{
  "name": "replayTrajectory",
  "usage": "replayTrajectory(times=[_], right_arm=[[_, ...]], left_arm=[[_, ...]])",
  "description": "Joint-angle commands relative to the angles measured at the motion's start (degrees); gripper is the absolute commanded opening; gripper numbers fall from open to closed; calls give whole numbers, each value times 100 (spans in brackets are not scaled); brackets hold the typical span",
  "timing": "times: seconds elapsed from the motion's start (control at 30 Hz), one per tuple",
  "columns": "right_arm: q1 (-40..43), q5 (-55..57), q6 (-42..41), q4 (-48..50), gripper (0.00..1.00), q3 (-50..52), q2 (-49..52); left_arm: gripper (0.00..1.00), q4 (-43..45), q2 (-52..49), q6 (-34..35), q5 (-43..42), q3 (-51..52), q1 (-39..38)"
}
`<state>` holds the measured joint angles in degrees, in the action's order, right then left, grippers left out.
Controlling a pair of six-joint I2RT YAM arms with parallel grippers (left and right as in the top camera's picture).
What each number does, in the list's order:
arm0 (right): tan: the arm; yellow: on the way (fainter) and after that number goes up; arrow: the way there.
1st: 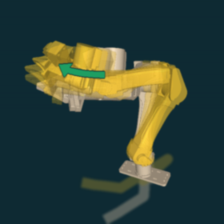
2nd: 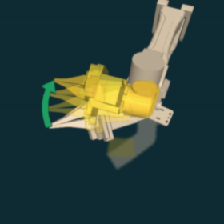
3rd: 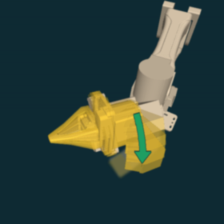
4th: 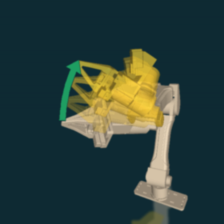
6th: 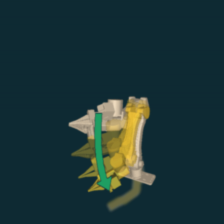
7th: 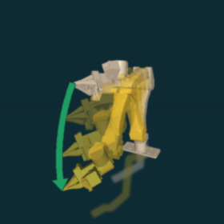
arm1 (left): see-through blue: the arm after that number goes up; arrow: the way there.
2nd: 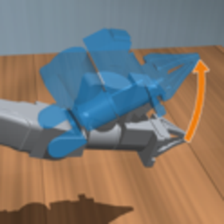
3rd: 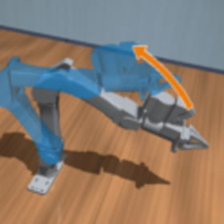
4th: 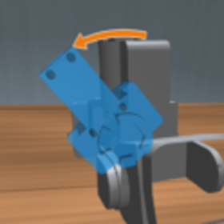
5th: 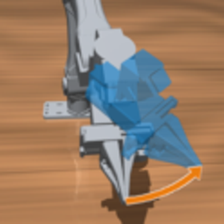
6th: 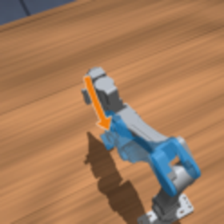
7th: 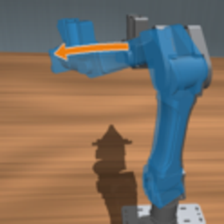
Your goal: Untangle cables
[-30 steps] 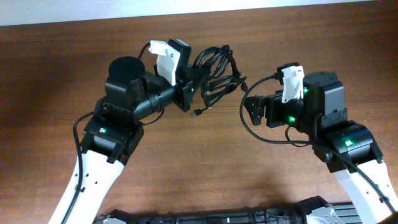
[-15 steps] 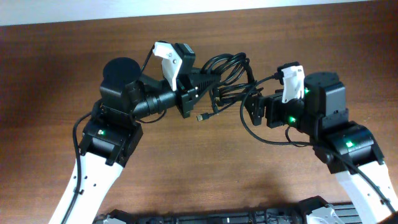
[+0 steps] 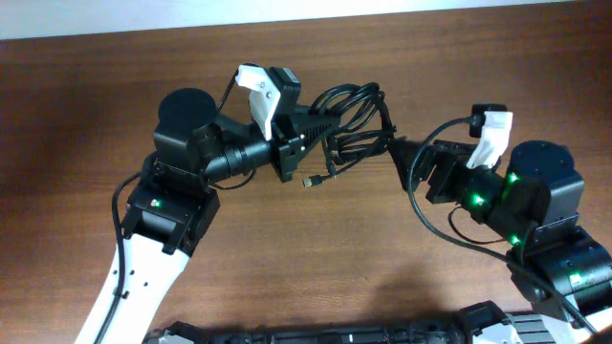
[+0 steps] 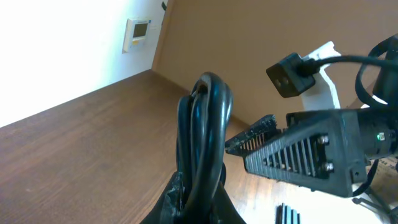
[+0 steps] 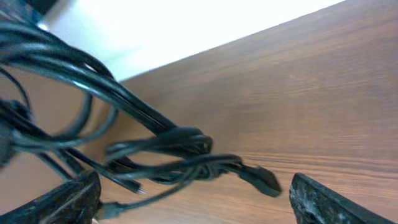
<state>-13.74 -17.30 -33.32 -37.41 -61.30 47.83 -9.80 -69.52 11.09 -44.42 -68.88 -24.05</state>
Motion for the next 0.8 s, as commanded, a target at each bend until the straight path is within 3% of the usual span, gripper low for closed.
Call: replayTrajectory(times=[0.0,0.17,0.57,0.67,0.77], right_arm=[[31,-708,-520,323,84,-76,-26],[31,-914,-1073,398,75,-76,-20],[31,-890,-1073,240,75,-74,7],[31,-883,-1075,308,62,-76,79],[31,-883,-1191,407,48,-76,190]], left_arm=[[0,85,133,-170,-125,-48,-103],[0,232,133,-245,-125,-48,-280],[0,376,133,-306,70,-48,-424],[0,376,133,-313,68,-48,-555],[0,378,136,-1060,-295,-48,-758]])
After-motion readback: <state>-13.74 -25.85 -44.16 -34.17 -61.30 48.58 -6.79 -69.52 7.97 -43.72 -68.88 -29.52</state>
